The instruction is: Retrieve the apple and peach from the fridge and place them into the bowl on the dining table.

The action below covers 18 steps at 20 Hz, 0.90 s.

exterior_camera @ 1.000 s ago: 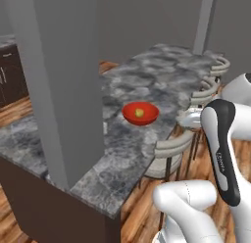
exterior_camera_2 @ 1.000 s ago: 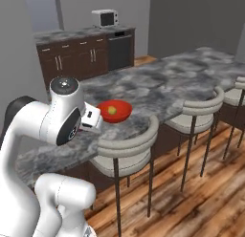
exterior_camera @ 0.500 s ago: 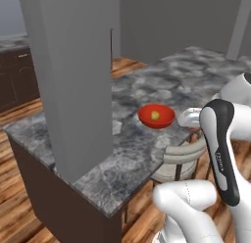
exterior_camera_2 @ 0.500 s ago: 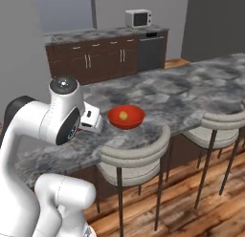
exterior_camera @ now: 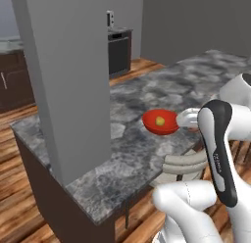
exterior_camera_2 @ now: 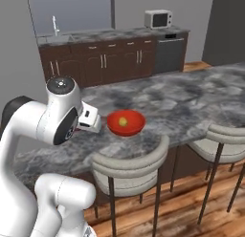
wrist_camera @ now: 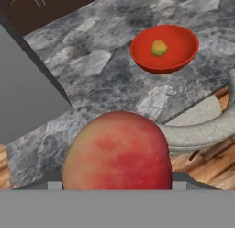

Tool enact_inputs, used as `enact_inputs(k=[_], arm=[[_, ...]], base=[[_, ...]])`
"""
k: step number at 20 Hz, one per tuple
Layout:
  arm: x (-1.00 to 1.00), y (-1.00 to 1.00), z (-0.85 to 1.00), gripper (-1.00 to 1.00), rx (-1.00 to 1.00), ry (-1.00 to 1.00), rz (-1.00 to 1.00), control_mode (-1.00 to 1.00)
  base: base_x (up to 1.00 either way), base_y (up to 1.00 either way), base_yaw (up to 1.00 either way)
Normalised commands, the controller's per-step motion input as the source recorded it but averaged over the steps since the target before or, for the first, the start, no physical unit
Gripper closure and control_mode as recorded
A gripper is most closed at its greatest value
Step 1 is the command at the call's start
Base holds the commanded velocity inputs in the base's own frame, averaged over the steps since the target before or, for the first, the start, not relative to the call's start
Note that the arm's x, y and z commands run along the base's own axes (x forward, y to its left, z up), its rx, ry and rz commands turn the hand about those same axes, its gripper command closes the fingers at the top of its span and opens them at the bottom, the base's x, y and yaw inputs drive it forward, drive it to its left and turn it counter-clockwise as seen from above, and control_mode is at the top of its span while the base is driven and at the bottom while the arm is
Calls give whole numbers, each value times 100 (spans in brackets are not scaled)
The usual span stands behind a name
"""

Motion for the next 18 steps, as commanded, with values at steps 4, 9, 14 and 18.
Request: enact_inputs(k=[4, 9, 14, 18], arm=[[0, 0, 0, 100, 0, 0, 0, 100], [0, 0, 0, 100, 0, 0, 0, 100], [0, 0, 0, 100, 0, 0, 0, 100], [38, -42, -9, 100, 4, 0, 4, -100]], base=[[100, -100, 21], [100, -100, 24], [92, -88, 21], [39, -40, 6]])
